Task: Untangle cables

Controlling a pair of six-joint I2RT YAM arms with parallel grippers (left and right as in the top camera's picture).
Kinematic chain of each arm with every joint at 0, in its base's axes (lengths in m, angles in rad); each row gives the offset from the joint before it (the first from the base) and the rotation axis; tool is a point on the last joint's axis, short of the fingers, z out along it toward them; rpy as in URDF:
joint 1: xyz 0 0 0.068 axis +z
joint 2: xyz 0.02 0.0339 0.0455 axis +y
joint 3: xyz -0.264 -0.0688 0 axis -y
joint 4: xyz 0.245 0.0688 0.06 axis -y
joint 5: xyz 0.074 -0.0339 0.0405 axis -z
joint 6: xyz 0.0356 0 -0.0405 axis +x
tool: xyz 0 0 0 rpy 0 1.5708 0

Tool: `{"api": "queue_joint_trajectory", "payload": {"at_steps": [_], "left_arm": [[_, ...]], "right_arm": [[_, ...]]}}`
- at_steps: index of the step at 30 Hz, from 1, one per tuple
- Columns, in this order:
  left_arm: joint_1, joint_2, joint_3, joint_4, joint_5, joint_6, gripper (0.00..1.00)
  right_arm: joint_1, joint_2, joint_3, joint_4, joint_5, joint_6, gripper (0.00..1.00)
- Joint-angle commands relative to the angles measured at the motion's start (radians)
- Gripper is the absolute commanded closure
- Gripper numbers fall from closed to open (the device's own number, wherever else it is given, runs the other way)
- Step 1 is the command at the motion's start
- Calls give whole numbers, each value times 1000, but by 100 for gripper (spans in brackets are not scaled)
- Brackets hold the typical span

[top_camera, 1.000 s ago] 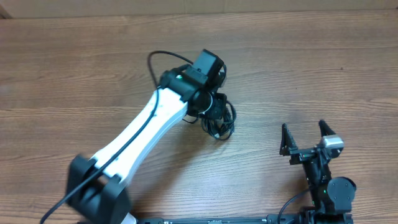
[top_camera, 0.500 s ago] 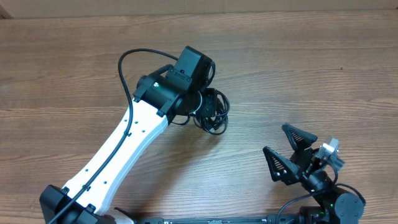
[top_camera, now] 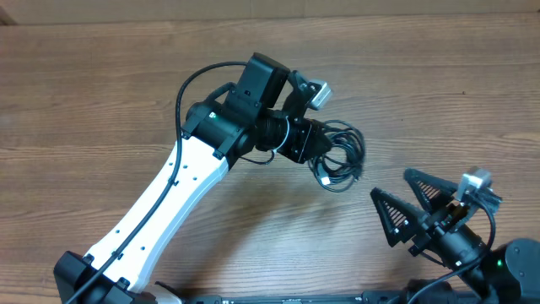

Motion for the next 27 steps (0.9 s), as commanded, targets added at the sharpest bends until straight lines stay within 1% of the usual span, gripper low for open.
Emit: {"api": "queue_joint_trajectory", "payload": {"at_steps": [1,2,3,5,6,8,9,11,16,17,19,20,21,22,27], "left_arm": [[-17,-10,21,12,141,56,96],[-23,-10,21,13,151,64,96],[-27,-10,21,14,170,83,96],[-40,-10,21,21,209,120,96],[-48,-10,21,28,208,122,96],[-62,-10,21,37,191,121,96],[-69,-10,21,39,174,121,96],[-79,-10,21,40,151,119,96],[-79,-10,21,40,126,69,96],[-79,-10,21,42,126,68,96],[-79,-10,21,51,130,35,96],[-79,-10,21,59,130,0,96],[-79,-10,21,66,131,-26,96],[-82,-10,21,71,131,-43,96],[-87,-10,21,83,132,-60,96]], "right_arm": [[-4,19,16,-20,-69,-13,0],[-4,22,16,-28,-44,12,0],[-4,26,16,-47,20,73,0],[-4,33,16,-88,138,177,4],[-4,39,16,-107,189,221,4],[-4,55,16,-118,204,237,3],[-4,63,16,-122,203,245,0],[-4,84,16,-129,204,256,0],[-4,108,16,-145,203,266,0],[-4,111,16,-148,206,266,14],[-4,121,16,-151,204,268,33],[-4,129,16,-159,205,277,40],[-4,136,16,-171,205,295,44],[-4,143,16,-181,204,306,46],[-4,188,16,-195,189,314,50]]}}
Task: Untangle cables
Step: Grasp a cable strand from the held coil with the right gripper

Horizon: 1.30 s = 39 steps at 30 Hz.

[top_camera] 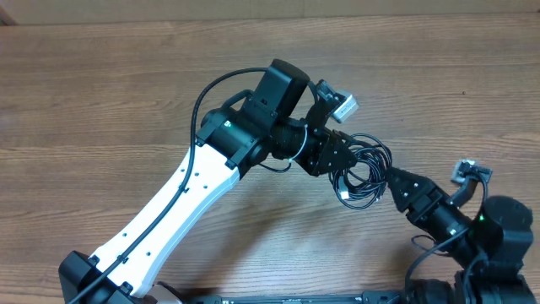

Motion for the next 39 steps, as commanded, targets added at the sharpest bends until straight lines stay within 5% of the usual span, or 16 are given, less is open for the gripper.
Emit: {"api": "queue_joint_trajectory", "payload": {"at_steps": [1,14,22,32,39], "left_arm": [[-9,-10,21,17,11,-48,96],[-8,-10,21,112,28,-179,96],[7,-10,21,57,-99,-197,96],[34,-10,21,-56,-398,-359,96],[60,-10,21,-77,-467,-391,88]], "right_arm": [[-4,30,16,20,-21,13,50],[-4,159,15,36,-72,-10,64],[-4,245,15,108,-26,-47,96],[-4,246,24,146,52,-47,96],[-4,246,24,305,-207,-34,96]]}}
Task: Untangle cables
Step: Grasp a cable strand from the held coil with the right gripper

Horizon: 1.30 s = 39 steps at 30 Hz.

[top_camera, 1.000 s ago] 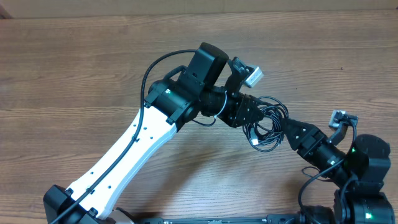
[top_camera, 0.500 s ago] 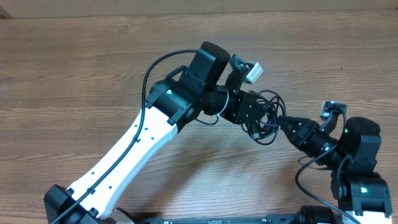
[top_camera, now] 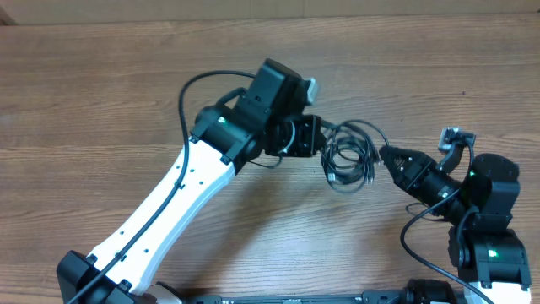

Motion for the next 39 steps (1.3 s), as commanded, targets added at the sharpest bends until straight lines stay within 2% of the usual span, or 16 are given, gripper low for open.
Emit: {"api": "queue_joint_trajectory", "payload": {"at_steps": [1,3,6,12,16,19,23,27,31,36,39], "left_arm": [[15,-11,21,1,-78,-28,88],[15,-11,21,-1,-78,-20,89],[22,-11,21,-29,-114,-24,96],[50,-11,21,-158,-294,-102,94],[54,-11,20,-161,-270,-100,59],[53,-11,20,-134,-159,-23,48],[52,-10,20,-90,19,117,28],[52,-10,20,-84,52,121,28],[51,-10,20,-46,233,241,26],[29,-7,20,-22,208,244,23],[5,12,20,3,206,244,30]], "right_arm": [[-9,-6,23,74,-126,21,96],[-9,-6,23,107,-130,46,96],[-9,-6,23,124,-123,46,96],[-6,-6,23,121,-107,45,96],[30,-6,23,127,-116,55,96],[84,-6,23,169,-114,76,96],[140,-2,23,307,-112,160,96],[164,2,23,392,-91,287,96],[180,10,23,386,-99,316,96],[205,14,23,435,-105,368,96],[216,14,23,487,-124,401,96]]}}
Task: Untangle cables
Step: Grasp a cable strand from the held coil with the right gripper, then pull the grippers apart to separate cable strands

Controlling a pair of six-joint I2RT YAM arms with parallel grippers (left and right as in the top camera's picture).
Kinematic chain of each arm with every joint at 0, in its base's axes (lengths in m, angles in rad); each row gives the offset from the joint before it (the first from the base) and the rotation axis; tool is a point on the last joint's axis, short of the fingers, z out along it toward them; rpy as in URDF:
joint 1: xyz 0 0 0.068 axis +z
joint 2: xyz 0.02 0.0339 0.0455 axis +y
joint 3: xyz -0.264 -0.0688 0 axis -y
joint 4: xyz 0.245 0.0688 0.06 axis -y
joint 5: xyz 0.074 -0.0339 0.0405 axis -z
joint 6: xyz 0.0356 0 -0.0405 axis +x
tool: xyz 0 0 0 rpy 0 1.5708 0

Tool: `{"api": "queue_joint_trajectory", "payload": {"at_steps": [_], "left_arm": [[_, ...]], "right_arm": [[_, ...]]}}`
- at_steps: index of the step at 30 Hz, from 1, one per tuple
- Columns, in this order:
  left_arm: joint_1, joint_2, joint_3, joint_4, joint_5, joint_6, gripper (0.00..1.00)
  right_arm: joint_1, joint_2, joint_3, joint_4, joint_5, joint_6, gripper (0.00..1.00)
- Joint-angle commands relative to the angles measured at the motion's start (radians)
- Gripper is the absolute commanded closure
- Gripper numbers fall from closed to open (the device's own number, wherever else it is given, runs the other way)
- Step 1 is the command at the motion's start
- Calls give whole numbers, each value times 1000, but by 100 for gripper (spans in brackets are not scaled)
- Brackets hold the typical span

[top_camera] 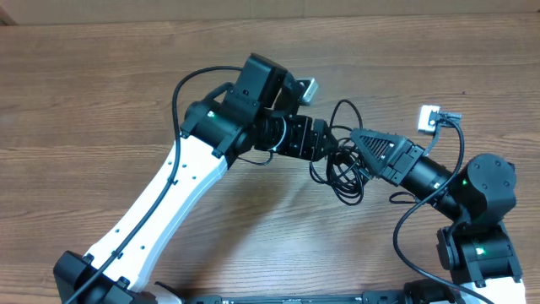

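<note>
A tangled bundle of thin black cable lies mid-table, one loop arching up behind it. My left gripper, on the white arm coming from the lower left, is shut on the bundle's left side. From the right, my right gripper has its black triangular fingers pressed into the top right of the bundle, tips nearly meeting the left gripper. The cable and fingers overlap, so I cannot tell whether the right jaws are open or shut.
The wooden table spreads on all sides. The left arm's white link crosses the lower left. The right arm's base with its own black lead stands at the lower right. A white tag sits on the right wrist.
The right gripper has moved left, from the bundle's right edge into the bundle beside the left gripper. The bundle has shifted slightly left and down, and a loop now stands up behind it.
First the left gripper held the bundle mid-table while the right gripper stood open at the lower right. Then both had moved and the right fingertips met the bundle's right side. Later the bundle hung between them, further back. Now the grippers almost touch.
</note>
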Motion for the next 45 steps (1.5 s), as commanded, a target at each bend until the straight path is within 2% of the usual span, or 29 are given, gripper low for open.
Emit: {"api": "queue_joint_trajectory", "payload": {"at_steps": [1,3,6,11,18,24,25,26,27,28,32,33,37,39,43,44,45], "left_arm": [[-37,23,20,26,36,41,31],[-50,49,20,41,37,41,36],[-48,89,20,45,35,36,62],[2,101,20,43,24,37,96],[115,91,21,-6,7,1,96],[178,80,21,-61,11,-12,96],[179,80,21,-71,10,-11,96],[178,80,21,-76,7,-11,96],[176,80,21,-79,8,-11,96],[173,80,21,-79,8,-11,96],[169,80,21,-75,6,-11,96],[169,80,21,-75,2,-12,96],[170,80,21,-79,-29,-46,96],[166,80,21,-66,33,-24,96],[158,60,33,54,312,101,96],[160,52,42,76,319,98,96],[174,36,66,109,267,21,96]], "right_arm": [[17,-6,23,55,-25,76,96],[23,-6,23,71,-30,93,96],[23,-6,23,68,-31,92,96],[23,-6,23,68,-31,91,96],[23,-6,23,25,14,-10,96],[23,-2,23,-210,271,-162,96],[23,4,23,-260,311,-169,93],[23,10,23,-287,328,-176,85],[23,21,23,-307,326,-187,69],[23,29,23,-316,320,-187,59],[23,80,23,-341,249,-187,26],[23,90,23,-348,242,-187,21],[23,156,23,-398,241,-188,18],[23,195,23,-412,234,-208,17],[23,292,23,-409,164,-243,14],[23,304,23,-409,149,-243,14],[23,324,23,-406,105,-244,14]]}}
